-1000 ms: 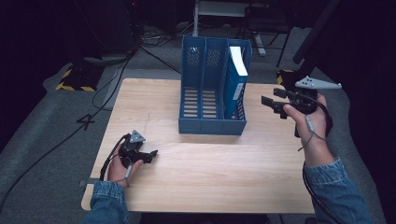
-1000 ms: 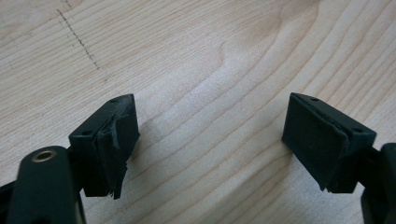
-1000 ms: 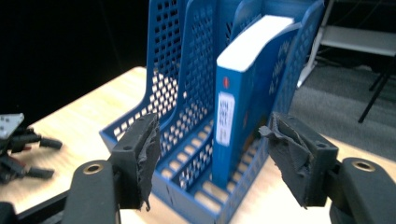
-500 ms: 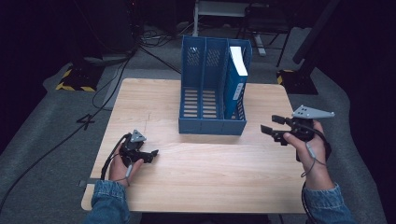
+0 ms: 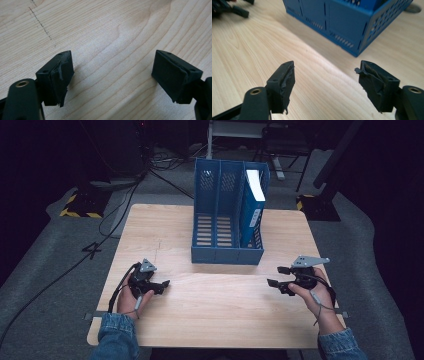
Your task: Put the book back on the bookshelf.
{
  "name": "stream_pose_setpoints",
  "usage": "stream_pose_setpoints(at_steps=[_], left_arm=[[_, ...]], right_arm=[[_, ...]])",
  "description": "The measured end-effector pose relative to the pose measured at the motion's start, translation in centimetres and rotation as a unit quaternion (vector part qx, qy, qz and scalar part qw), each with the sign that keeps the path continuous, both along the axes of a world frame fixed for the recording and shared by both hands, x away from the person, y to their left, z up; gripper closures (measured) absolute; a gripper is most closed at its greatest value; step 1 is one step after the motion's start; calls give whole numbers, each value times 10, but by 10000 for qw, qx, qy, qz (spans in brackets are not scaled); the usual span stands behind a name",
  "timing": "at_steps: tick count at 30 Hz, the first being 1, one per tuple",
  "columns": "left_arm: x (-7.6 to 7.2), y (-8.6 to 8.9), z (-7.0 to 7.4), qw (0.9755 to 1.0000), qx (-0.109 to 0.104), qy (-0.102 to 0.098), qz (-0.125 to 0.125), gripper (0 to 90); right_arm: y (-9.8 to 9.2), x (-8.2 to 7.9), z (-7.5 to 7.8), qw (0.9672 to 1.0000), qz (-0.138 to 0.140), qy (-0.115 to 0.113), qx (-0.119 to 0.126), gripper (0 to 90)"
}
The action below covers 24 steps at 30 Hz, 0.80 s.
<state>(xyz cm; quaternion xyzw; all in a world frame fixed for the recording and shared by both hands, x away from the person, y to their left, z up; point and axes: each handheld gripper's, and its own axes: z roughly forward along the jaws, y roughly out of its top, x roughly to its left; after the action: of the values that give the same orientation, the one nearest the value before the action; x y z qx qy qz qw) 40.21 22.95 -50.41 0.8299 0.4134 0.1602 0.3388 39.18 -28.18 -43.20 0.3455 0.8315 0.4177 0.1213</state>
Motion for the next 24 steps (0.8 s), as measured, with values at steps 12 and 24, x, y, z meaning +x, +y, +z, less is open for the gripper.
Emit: stream_pose_setpoints(at_steps=[12,24], left_arm=[[0,-1,0,10000,-11,10,10,178],[1,-1,0,10000,-18,22,22,177]], right_arm=[[0,4,-51,9995,152,-149,-228,266],[7,6,-73,9977,-348,-79,-578,148]])
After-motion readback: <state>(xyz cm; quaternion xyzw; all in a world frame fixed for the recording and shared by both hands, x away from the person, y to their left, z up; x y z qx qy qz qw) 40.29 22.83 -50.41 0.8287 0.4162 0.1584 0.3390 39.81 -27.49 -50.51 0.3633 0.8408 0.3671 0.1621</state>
